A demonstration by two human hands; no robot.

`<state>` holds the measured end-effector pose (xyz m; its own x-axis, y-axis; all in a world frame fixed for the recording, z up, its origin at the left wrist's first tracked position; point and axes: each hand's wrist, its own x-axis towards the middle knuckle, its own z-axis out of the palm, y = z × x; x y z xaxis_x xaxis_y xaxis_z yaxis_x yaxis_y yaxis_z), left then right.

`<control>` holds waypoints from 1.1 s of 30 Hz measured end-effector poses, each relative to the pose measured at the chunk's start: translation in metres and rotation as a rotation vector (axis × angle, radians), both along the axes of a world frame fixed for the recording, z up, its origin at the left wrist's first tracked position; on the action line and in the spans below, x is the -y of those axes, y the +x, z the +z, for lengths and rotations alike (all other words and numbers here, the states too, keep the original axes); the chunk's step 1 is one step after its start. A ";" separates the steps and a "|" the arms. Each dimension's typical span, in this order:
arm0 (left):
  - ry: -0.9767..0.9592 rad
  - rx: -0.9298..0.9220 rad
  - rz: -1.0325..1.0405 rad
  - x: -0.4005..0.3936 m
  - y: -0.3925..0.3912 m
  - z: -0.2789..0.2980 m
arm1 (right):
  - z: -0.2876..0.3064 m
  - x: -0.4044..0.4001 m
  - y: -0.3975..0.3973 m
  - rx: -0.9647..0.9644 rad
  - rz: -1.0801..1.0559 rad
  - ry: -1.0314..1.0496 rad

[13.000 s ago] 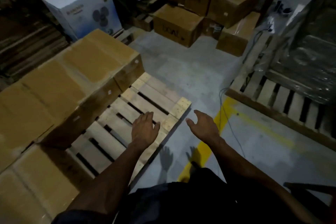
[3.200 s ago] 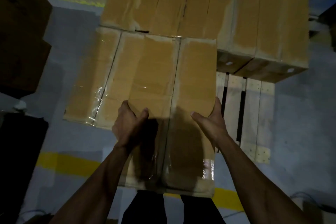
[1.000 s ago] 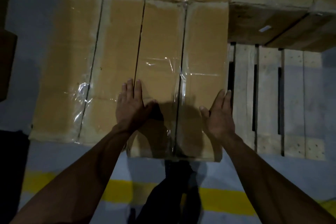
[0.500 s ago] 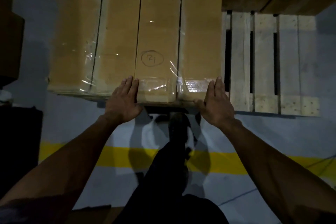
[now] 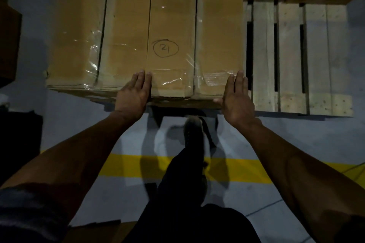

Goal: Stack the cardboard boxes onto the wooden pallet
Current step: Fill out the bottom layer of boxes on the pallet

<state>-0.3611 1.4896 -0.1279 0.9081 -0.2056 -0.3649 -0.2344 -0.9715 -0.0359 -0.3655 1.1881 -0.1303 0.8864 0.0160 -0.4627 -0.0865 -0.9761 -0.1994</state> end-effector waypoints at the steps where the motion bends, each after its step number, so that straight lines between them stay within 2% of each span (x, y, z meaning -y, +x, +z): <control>1: 0.000 0.005 -0.017 -0.001 0.000 0.000 | 0.000 0.000 0.000 0.000 -0.002 0.004; 17: -0.066 -0.018 -0.029 -0.008 0.006 -0.005 | 0.000 -0.002 0.013 -0.028 0.005 0.002; 26: -0.053 0.079 -0.079 -0.010 0.004 -0.015 | -0.004 -0.001 0.012 -0.023 0.018 0.002; 30: -0.041 0.097 -0.020 -0.001 0.001 -0.015 | -0.004 0.002 0.010 -0.033 0.044 0.001; 33: 0.004 0.023 0.063 0.010 0.001 -0.003 | 0.005 0.007 0.013 -0.081 0.024 0.039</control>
<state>-0.3597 1.4794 -0.1307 0.9273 -0.1462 -0.3446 -0.1718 -0.9841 -0.0446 -0.3520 1.1813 -0.1251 0.8450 0.0562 -0.5319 -0.0806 -0.9697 -0.2304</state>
